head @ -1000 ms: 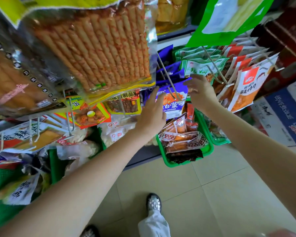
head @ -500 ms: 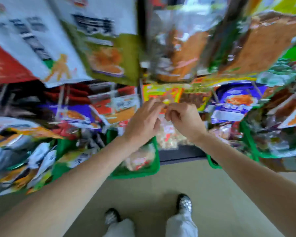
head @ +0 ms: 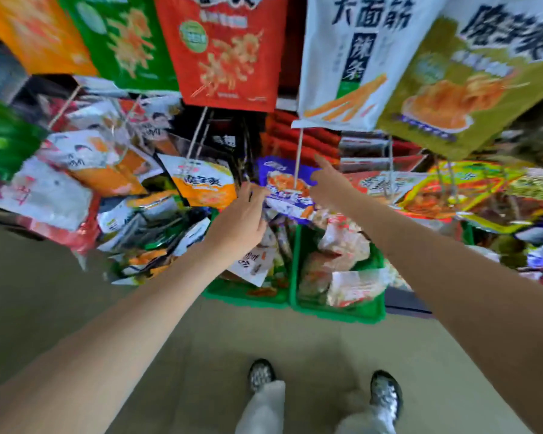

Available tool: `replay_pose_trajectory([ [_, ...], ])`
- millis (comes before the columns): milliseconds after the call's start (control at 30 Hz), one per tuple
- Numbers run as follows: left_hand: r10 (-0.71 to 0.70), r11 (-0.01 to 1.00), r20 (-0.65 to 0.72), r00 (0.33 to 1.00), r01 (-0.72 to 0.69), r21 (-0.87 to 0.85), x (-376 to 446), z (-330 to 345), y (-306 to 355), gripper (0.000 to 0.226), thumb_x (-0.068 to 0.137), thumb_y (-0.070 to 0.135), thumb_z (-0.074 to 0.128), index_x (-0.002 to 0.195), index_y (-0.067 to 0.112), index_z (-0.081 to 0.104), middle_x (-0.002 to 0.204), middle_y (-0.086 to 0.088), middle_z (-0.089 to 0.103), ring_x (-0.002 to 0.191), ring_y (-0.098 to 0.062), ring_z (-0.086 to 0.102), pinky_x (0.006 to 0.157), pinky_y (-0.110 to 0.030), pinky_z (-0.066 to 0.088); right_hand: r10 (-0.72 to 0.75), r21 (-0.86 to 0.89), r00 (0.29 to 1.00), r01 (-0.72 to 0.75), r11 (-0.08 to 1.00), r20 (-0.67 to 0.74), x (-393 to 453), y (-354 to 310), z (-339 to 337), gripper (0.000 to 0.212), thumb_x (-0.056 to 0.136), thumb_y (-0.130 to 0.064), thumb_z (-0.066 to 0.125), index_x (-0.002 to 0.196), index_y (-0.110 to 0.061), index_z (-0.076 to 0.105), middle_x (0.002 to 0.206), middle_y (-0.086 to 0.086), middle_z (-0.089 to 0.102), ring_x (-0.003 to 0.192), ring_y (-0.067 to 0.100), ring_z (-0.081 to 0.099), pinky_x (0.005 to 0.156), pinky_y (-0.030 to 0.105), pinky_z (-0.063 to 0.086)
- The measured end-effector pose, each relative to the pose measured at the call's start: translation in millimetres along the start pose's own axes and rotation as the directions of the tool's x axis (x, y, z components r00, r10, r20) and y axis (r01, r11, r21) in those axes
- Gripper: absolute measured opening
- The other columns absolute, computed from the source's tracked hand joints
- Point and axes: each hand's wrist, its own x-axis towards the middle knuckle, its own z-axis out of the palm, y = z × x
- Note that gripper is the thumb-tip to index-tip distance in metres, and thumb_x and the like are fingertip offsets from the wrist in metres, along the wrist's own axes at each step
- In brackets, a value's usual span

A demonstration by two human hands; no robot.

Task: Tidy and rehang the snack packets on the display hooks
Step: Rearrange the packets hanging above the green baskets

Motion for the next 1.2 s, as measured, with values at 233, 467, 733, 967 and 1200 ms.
replay_pose_trajectory([
  [233,0.060,0.998,-0.017,0.998,-0.060,0.014,8.5,8.5,-16.5,0.040,0.093,0.009,0.042,0.132,0.010,0.035,0.132,-0.013,0.034,0.046,-0.017,0.039,0.041,-0.023,0.027,0.064,0.053,0.998,-0.063,0.997,-0.027,20.7,0.4,25.5,0.027,0.088,-0.001,0.044,0.106,0.012,0.058,0.096,0.031,0.055,0.101,0.034,0.054,0.074,0.031,0.039],
  [467,0.078,0.996,-0.076,0.994,-0.082,-0.048,25.3,11.0,11.9,0.035,0.089,0.007,0.047,0.123,0.008,0.043,0.123,-0.010,0.042,0.065,-0.028,0.058,0.056,-0.042,0.049,0.040,0.242,0.993,-0.066,0.968,0.109,11.5,9.3,34.1,0.029,0.091,-0.009,0.047,0.116,0.000,0.059,0.113,0.021,0.060,0.107,0.032,0.057,0.091,0.033,0.045],
  [733,0.296,0.950,0.008,0.955,-0.295,0.099,20.6,35.8,45.7,0.039,0.089,0.012,0.044,0.127,0.011,0.046,0.128,-0.005,0.044,0.060,-0.023,0.057,0.050,-0.037,0.048,-0.047,0.420,0.986,-0.023,0.907,0.157,-42.7,55.3,6.6,0.022,0.088,0.000,0.048,0.088,0.009,0.068,0.091,0.021,0.070,0.061,0.010,0.063,0.071,0.020,0.055],
  [967,0.273,0.951,0.128,0.954,-0.248,-0.183,42.8,59.1,162.1,0.030,0.090,0.022,0.055,0.115,0.008,0.046,0.108,-0.006,0.060,0.079,-0.027,0.065,0.066,-0.031,0.046,0.048,0.447,0.999,-0.039,0.893,-0.009,-89.2,152.1,-52.2,0.040,0.086,-0.022,0.059,0.048,-0.010,0.058,0.036,-0.003,0.054,0.038,0.008,0.053,0.052,0.016,0.045],
  [1200,0.232,0.838,0.271,0.934,-0.051,-0.543,80.5,120.5,293.5,0.015,0.085,0.005,0.061,0.078,0.017,0.055,0.052,0.008,0.056,0.039,0.003,0.055,0.049,-0.020,0.050,0.176,0.459,0.982,-0.123,0.880,-0.074,-137.0,294.0,-99.0,0.041,0.085,-0.024,0.062,0.046,-0.015,0.054,0.034,-0.004,0.052,0.031,0.004,0.045,0.050,0.020,0.042],
])
